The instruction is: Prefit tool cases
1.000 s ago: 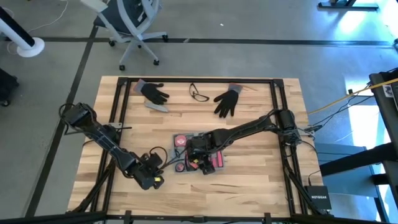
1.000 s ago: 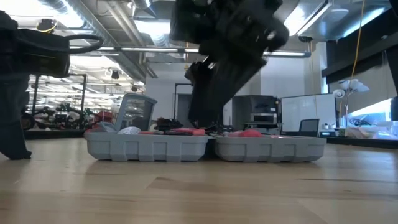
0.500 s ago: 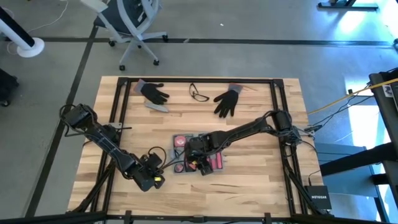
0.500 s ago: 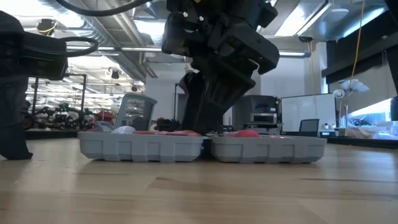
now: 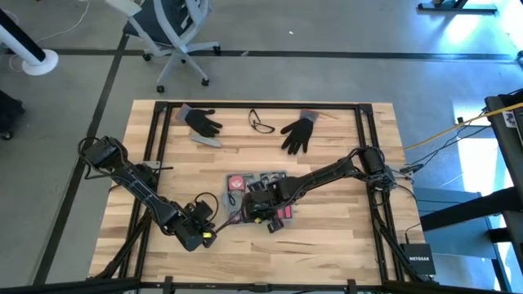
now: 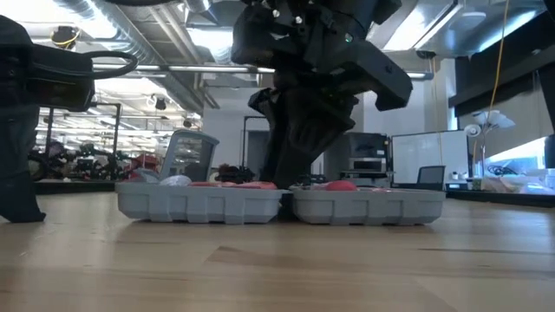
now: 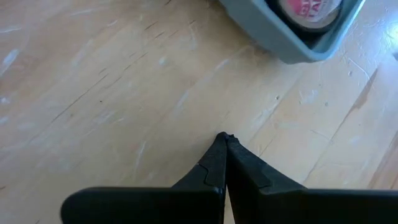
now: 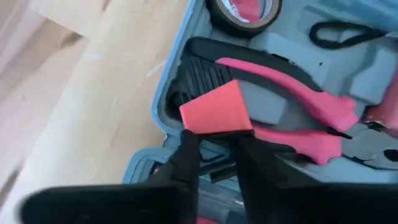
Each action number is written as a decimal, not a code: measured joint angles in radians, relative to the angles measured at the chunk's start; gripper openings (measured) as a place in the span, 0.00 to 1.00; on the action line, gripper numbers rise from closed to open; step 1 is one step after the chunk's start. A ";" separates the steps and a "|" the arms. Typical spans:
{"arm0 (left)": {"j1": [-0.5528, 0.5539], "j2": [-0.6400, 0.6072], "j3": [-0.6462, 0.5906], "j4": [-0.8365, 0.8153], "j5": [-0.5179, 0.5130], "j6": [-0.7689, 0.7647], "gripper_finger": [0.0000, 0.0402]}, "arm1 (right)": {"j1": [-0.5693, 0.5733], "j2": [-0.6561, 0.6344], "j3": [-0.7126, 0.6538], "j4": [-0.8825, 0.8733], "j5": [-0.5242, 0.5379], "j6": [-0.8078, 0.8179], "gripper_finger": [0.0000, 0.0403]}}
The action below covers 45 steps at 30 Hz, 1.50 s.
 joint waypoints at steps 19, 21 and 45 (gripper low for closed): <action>-0.002 -0.003 -0.001 -0.001 -0.019 0.005 0.00 | -0.017 -0.023 0.288 -0.188 0.079 0.062 0.00; -0.002 -0.003 -0.001 -0.001 -0.024 0.023 0.00 | -0.028 -0.023 0.294 -0.194 0.074 0.144 0.00; -0.018 -0.002 -0.001 -0.002 -0.043 0.050 0.00 | -0.061 0.073 0.208 -0.180 0.048 0.382 0.74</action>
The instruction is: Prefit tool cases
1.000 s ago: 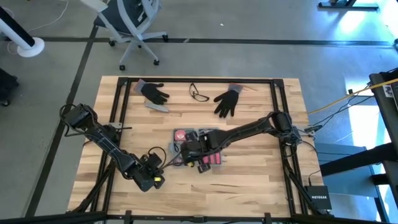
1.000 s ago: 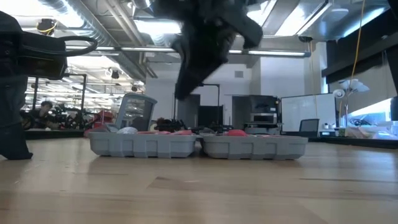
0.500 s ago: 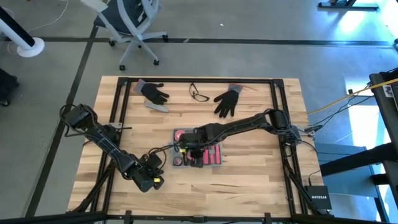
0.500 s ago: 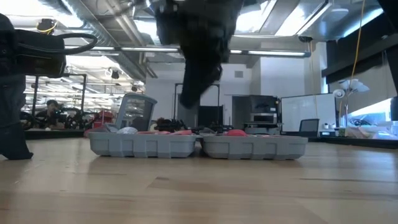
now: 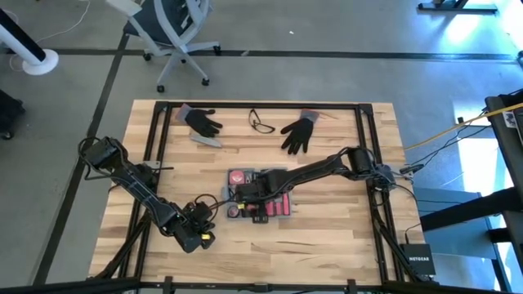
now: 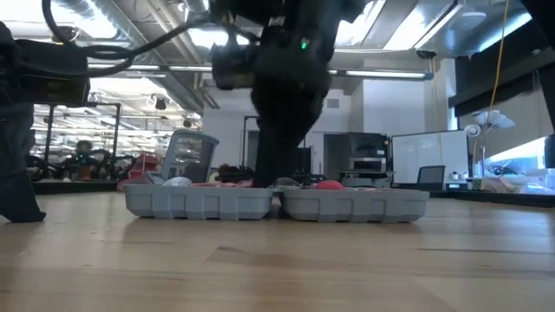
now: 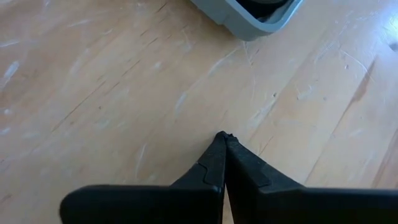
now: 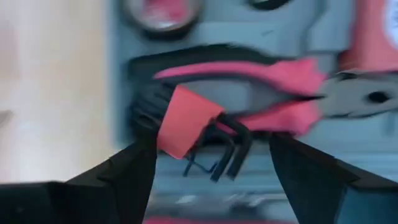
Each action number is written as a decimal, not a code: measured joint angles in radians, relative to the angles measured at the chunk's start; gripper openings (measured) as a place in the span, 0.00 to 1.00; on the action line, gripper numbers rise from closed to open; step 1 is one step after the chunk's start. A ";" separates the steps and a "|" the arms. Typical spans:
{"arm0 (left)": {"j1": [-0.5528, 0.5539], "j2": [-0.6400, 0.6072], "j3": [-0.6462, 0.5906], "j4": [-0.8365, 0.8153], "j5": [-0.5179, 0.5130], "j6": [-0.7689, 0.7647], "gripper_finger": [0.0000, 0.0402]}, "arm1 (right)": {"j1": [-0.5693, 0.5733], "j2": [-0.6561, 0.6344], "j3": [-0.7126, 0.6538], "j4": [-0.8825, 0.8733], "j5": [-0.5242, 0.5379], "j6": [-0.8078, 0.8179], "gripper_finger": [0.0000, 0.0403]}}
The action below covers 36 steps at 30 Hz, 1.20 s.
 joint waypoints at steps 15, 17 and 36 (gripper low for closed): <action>0.002 -0.001 -0.001 0.001 -0.003 0.022 0.00 | -0.014 0.020 0.002 0.040 0.019 -0.066 0.72; 0.002 -0.001 -0.001 0.001 -0.004 0.022 0.00 | -0.013 0.021 0.002 0.053 0.015 -0.069 0.72; 0.008 0.004 -0.002 0.001 -0.047 -0.008 0.00 | -0.013 0.031 0.062 0.162 0.016 -0.311 0.72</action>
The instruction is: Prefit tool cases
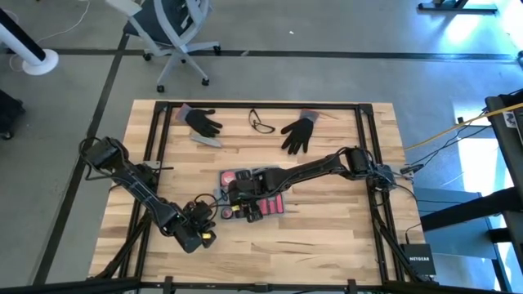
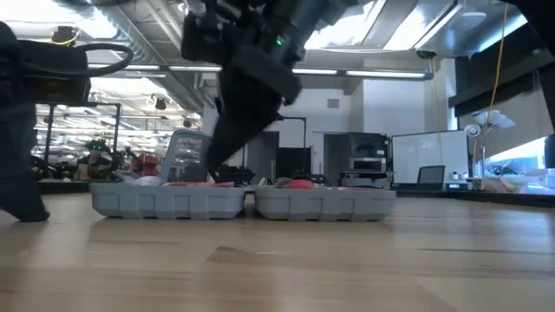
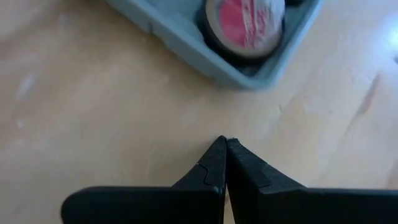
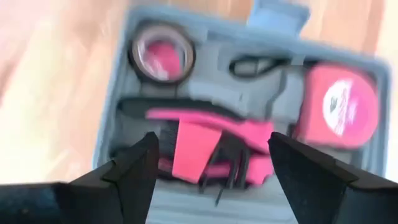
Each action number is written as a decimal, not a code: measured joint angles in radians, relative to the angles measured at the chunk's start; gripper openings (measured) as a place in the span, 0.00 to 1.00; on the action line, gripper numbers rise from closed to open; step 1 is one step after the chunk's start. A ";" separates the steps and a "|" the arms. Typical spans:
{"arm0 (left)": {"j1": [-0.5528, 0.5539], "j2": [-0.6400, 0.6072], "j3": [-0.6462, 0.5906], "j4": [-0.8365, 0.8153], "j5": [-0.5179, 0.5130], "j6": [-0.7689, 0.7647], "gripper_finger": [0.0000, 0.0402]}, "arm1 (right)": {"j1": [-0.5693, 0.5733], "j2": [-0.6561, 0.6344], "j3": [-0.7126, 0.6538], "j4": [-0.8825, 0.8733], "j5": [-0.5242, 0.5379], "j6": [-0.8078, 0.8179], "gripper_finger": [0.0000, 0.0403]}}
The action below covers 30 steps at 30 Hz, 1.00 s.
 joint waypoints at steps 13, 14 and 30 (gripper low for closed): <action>0.039 0.054 0.003 0.024 -0.029 0.053 0.00 | 0.000 0.026 -0.004 0.015 -0.017 -0.018 0.72; 0.040 0.056 0.003 0.031 -0.030 0.054 0.00 | -0.002 0.027 -0.004 0.020 -0.014 -0.018 0.72; 0.042 0.059 0.001 0.059 -0.024 0.061 0.00 | -0.007 0.056 0.001 -0.007 0.000 0.013 0.15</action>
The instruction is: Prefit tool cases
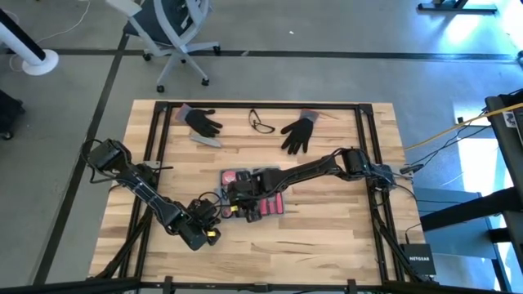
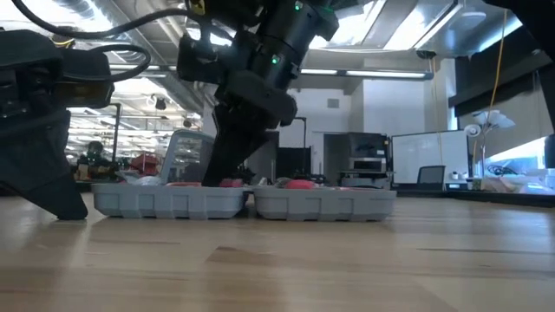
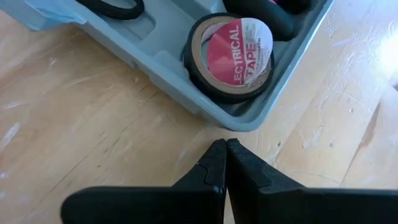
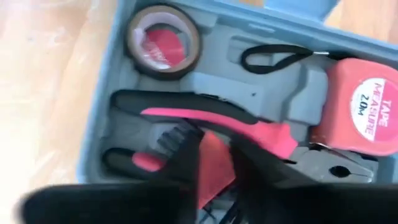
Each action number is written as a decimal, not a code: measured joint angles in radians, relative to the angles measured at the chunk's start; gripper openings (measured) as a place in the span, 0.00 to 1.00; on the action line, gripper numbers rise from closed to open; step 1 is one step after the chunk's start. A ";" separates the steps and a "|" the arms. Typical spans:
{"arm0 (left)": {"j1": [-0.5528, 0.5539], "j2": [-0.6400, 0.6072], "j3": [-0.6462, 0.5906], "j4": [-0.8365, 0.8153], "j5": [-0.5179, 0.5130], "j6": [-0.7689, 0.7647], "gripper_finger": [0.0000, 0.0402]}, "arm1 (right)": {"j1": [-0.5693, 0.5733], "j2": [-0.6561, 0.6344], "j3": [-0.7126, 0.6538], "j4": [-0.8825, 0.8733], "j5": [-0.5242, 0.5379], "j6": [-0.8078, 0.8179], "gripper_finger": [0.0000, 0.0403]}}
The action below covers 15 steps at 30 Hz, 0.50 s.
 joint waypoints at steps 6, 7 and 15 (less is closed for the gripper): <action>0.000 0.000 0.000 -0.004 0.002 0.000 0.00 | 0.000 0.001 -0.001 -0.007 -0.006 -0.006 0.02; 0.000 0.000 0.000 -0.004 0.002 0.000 0.00 | 0.000 0.001 0.000 -0.009 -0.005 -0.005 0.02; 0.000 0.000 0.000 -0.004 0.004 0.002 0.00 | -0.014 0.017 0.161 -0.209 -0.026 -0.006 0.00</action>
